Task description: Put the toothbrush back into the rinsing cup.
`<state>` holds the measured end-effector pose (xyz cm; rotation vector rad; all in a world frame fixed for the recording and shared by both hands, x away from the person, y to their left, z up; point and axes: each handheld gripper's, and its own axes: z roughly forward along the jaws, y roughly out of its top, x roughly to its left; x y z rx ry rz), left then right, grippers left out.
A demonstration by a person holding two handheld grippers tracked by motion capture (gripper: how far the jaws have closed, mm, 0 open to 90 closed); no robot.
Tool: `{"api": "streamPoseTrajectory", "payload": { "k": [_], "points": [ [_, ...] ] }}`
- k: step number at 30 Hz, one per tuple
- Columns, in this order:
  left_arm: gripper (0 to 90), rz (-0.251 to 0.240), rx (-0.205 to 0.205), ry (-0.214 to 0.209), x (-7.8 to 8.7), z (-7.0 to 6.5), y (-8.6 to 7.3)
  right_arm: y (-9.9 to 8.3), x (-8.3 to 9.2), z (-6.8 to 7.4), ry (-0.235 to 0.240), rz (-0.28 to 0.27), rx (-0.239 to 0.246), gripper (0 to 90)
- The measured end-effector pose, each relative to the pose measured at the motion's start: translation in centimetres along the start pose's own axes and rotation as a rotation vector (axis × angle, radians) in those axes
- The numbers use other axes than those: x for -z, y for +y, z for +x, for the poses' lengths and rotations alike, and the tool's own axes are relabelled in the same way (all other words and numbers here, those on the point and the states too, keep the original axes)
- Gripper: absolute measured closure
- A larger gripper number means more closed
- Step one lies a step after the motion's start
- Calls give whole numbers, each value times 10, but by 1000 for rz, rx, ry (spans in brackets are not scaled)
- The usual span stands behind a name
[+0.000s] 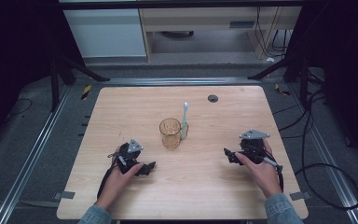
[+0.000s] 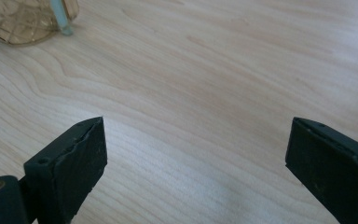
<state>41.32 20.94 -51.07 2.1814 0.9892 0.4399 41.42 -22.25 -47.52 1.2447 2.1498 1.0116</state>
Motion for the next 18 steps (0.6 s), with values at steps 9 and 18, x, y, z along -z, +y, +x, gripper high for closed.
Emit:
{"api": "streamPoseTrajectory", "payload": {
  "k": [9,18],
  "points": [
    [0,0,1,0,0,0,0,-23,-8,-21,-25,41,-73,58],
    [0,0,1,0,0,0,0,-31,-12,-28,-30,51,-106,57]
  ]
}}
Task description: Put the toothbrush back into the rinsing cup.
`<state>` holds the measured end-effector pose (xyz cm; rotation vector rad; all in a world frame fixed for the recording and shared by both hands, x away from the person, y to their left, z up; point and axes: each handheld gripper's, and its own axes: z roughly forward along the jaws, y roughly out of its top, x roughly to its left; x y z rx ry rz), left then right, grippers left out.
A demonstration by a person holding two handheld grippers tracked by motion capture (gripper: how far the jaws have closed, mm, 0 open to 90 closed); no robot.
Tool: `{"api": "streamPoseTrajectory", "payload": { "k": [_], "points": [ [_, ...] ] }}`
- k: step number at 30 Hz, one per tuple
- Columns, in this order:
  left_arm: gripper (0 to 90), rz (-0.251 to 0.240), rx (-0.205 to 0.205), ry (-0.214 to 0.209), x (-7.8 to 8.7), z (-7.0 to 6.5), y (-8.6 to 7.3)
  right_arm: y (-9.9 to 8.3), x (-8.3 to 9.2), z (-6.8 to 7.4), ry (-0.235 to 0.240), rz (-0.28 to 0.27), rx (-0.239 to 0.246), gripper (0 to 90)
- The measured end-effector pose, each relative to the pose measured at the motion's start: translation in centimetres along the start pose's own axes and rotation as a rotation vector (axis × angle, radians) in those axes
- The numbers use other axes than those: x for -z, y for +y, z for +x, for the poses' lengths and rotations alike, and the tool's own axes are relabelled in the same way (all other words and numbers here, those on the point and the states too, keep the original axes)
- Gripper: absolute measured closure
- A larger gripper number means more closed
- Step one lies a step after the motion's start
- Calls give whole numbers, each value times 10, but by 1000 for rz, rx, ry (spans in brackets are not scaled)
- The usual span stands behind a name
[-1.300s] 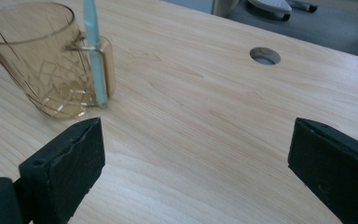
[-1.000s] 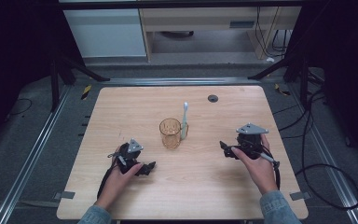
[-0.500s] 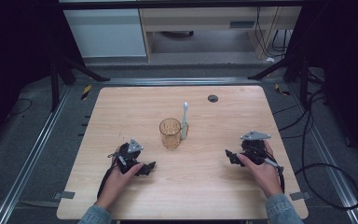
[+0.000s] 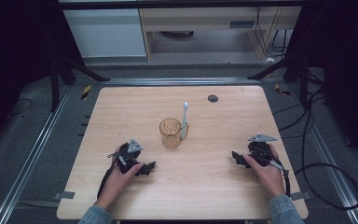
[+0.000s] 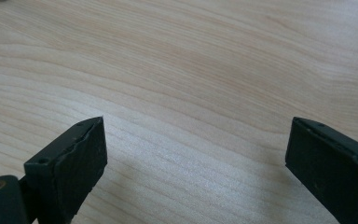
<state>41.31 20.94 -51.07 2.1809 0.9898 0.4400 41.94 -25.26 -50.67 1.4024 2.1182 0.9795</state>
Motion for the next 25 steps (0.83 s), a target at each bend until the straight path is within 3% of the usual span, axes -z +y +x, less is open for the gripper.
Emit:
{"api": "streamPoseTrajectory", "payload": {
  "k": [9,19,25],
  "points": [
    [0,-1,0,0,0,0,0,-5,-5,1,-4,5,-6,51],
    [0,-1,0,0,0,0,0,-5,-6,5,-33,21,32,36],
    [0,0,0,0,0,0,0,-5,-7,7,-54,21,12,31]
  ]
}}
